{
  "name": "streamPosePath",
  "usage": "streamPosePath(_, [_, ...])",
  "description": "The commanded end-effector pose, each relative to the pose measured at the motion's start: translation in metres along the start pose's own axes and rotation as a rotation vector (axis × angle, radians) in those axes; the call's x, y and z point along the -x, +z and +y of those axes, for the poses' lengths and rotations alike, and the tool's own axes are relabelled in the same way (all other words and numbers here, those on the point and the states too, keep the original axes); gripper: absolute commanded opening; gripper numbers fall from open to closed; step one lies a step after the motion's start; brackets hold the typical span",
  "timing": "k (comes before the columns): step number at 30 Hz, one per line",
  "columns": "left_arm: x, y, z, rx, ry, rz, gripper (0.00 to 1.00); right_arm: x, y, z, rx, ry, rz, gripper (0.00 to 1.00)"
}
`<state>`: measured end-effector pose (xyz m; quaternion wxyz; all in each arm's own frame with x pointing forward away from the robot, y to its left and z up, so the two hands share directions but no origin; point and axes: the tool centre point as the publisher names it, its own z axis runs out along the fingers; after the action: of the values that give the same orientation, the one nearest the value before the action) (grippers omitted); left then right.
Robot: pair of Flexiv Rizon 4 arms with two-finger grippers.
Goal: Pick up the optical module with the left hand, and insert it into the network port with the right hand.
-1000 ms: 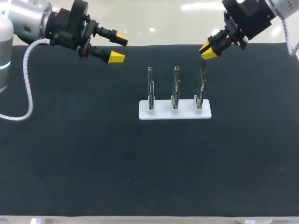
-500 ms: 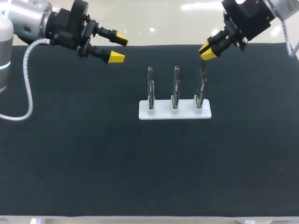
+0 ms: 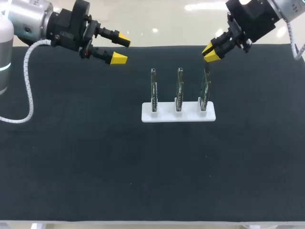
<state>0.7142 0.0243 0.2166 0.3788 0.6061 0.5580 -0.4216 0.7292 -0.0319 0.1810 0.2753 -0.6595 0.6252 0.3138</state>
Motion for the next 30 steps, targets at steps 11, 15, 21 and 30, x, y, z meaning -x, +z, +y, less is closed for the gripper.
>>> streamPosePath(11, [0.0006,0.0006,0.0009,-0.001,-0.002,0.004,1.0,-0.0008,0.0029,0.003,-0.004,-0.001,-0.006,0.0])
streamPosePath(15, [0.0006,0.0006,0.0009,-0.001,-0.002,0.004,1.0,-0.0007,0.0025,0.0032,-0.002,-0.001,-0.006,0.0])
streamPosePath(21, [0.0006,0.0006,0.0009,-0.001,-0.002,0.004,1.0,-0.0009,0.0025,0.004,-0.002,-0.004,-0.01,0.0])
streamPosePath(30, [0.0006,0.0006,0.0009,-0.001,-0.002,0.004,1.0,0.003,-0.0009,0.0037,0.002,-0.001,-0.012,0.0])
